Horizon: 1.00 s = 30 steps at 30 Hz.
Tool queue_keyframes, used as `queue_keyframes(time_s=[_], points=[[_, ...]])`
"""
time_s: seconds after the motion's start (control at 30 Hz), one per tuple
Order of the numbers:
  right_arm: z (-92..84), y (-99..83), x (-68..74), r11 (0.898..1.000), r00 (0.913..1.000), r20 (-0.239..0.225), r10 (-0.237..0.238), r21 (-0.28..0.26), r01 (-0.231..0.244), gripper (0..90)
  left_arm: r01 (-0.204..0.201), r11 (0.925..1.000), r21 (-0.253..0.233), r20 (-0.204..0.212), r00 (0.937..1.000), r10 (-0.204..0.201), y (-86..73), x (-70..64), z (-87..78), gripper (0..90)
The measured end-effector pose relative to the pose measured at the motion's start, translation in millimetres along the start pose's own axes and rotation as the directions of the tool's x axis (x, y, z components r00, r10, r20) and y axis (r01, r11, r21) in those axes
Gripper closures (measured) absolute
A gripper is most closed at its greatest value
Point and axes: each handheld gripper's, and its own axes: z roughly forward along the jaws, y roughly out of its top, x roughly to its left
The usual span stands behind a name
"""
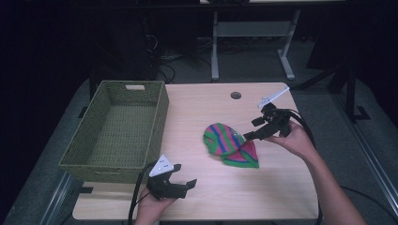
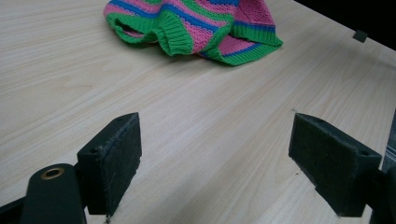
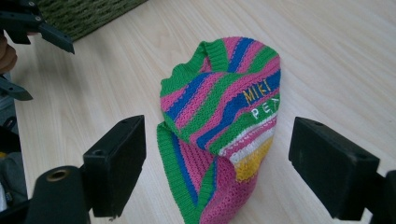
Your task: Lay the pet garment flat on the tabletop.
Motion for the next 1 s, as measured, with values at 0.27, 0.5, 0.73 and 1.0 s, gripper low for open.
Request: queue_keyframes(time_s=[0.27, 0.5, 0.73, 1.0], points=[[14.8, 12.6, -0.6, 0.999, 0.9999, -0.003, -0.016, 0.028, 0.016, 18.2, 0.006, 0.9999, -0.013, -0.007, 1.0000, -0.006, 1.0, 2.1, -0.8, 16.7], [30.7, 19.1, -2.4, 0.997, 0.9997, 0.005, -0.023, 0.075, 0.023, 19.7, 0.006, 0.9998, -0.019, -0.010, 0.9999, -0.007, 1.4, 3.3, -1.2, 16.7], [39.1, 24.4, -0.6, 0.995, 0.9991, 0.013, -0.040, 0.091, 0.039, 21.5, 0.003, 0.9997, -0.026, -0.016, 0.9999, -0.004, 2.4, 2.9, -0.7, 16.8], [53.7, 26.4, -3.9, 0.990, 0.9985, 0.016, -0.052, 0.130, 0.050, 23.0, -0.012, 0.9999, -0.009, -0.011, 0.9999, 0.012, 2.4, 1.0, 2.6, 16.8]])
